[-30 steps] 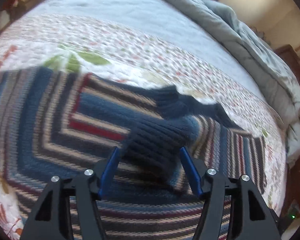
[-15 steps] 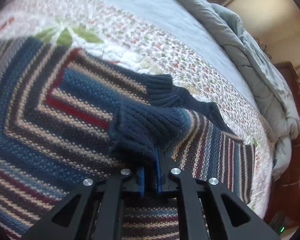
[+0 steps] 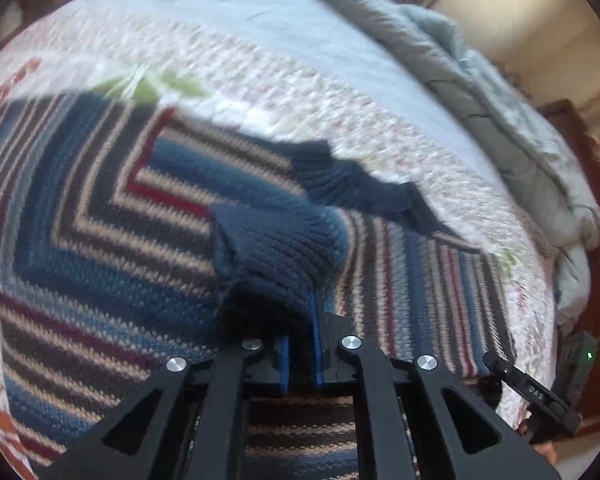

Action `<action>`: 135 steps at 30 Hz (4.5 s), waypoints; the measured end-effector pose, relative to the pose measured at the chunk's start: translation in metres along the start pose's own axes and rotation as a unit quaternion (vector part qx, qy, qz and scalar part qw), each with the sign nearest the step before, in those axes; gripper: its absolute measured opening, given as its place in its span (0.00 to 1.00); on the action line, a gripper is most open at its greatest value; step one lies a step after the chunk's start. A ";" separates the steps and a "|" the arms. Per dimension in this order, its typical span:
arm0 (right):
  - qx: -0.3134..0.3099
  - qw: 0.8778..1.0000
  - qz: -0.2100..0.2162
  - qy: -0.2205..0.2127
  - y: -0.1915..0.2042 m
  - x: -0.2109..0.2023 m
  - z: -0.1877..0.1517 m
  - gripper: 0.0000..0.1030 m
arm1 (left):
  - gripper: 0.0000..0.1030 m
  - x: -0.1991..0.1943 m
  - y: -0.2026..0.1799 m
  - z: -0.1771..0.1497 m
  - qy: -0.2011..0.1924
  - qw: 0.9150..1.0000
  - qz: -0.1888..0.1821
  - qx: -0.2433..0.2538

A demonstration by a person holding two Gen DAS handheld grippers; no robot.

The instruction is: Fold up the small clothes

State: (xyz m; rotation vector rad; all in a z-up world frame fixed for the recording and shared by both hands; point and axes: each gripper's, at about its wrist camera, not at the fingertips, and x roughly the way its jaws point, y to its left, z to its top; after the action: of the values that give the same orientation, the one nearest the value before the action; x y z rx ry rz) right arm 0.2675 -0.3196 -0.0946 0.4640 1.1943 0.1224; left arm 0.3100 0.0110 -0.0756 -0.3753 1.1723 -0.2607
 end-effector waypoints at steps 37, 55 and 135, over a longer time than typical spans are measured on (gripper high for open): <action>-0.131 0.987 -0.088 -0.019 0.020 -0.008 -0.070 0.54 | 0.16 0.059 0.015 0.040 0.039 0.995 0.091 0.010; -0.090 0.992 -0.085 -0.006 0.015 -0.008 0.009 0.56 | 0.41 0.061 -0.031 0.044 0.053 0.996 0.056 0.051; -0.202 0.976 -0.056 0.055 0.082 -0.002 -0.128 0.78 | 0.49 -0.036 0.032 0.021 -0.014 0.991 0.047 0.121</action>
State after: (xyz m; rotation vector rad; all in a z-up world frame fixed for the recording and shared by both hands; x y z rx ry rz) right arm 0.1620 -0.2103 -0.0964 0.0319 1.2631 0.2898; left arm 0.3161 0.0571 -0.0511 -0.1095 1.1125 -0.3111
